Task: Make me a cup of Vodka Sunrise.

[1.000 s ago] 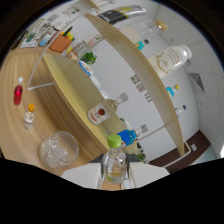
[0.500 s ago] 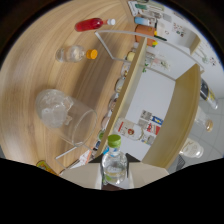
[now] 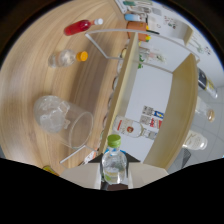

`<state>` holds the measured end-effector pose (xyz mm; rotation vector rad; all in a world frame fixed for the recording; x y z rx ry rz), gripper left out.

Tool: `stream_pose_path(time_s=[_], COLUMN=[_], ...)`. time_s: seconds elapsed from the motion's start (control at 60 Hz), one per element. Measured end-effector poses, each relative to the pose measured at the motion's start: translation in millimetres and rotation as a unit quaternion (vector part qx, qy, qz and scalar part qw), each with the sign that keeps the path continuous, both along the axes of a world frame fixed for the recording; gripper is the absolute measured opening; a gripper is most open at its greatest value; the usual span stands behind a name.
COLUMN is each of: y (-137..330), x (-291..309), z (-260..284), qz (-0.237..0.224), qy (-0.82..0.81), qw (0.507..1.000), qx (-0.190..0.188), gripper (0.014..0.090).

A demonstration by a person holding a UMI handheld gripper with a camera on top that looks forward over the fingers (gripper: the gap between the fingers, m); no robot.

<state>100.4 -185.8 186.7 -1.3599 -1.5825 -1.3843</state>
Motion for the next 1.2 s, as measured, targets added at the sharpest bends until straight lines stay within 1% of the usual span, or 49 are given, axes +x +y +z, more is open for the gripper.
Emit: stream_pose_path(time_s=[0.117, 0.2, 0.283, 0.35, 0.433, 0.567, 0.633, 0.75, 0.8, 0.85, 0.933, 0.983, 1.1, 1.2], y=[-1.4, -7.3, -11.9, -15.8, -19.4, -16.0, -12.3, -6.5, -5.0, -4.7, -4.7, -4.7, -2.9, -0.7], x=[-3.7, -10.7, -9.1, -6.4, 4.6, 24.6, 34.6, 48.8, 54.2, 58.2, 58.9, 61.0, 58.4, 52.8], z=[16.8, 33.8, 54.6, 64.5, 69.9, 35.0, 7.7, -48.3, -69.2, -87.8, -110.9, -123.4, -138.2, -148.1], qz=[-0.012, -0.016, -0.028, -0.04, -0.049, -0.091, -0.117, -0.173, -0.19, -0.204, -0.223, -0.233, -0.24, -0.242], qy=[0.146, 0.301, 0.45, 0.561, 0.658, 0.742, 0.762, 0.787, 0.791, 0.788, 0.794, 0.792, 0.788, 0.777], qw=[0.989, 0.953, 0.891, 0.824, 0.747, 0.661, 0.634, 0.591, 0.581, 0.581, 0.565, 0.564, 0.567, 0.581], qx=[0.026, 0.036, 0.059, 0.07, 0.083, 0.069, 0.065, 0.043, 0.036, 0.028, 0.012, 0.005, -0.008, -0.017], gripper=[0.0356, 0.0357, 0.0359, 0.036, 0.036, 0.0357, 0.0357, 0.0357, 0.0357, 0.0357, 0.0356, 0.0356, 0.0357, 0.0358])
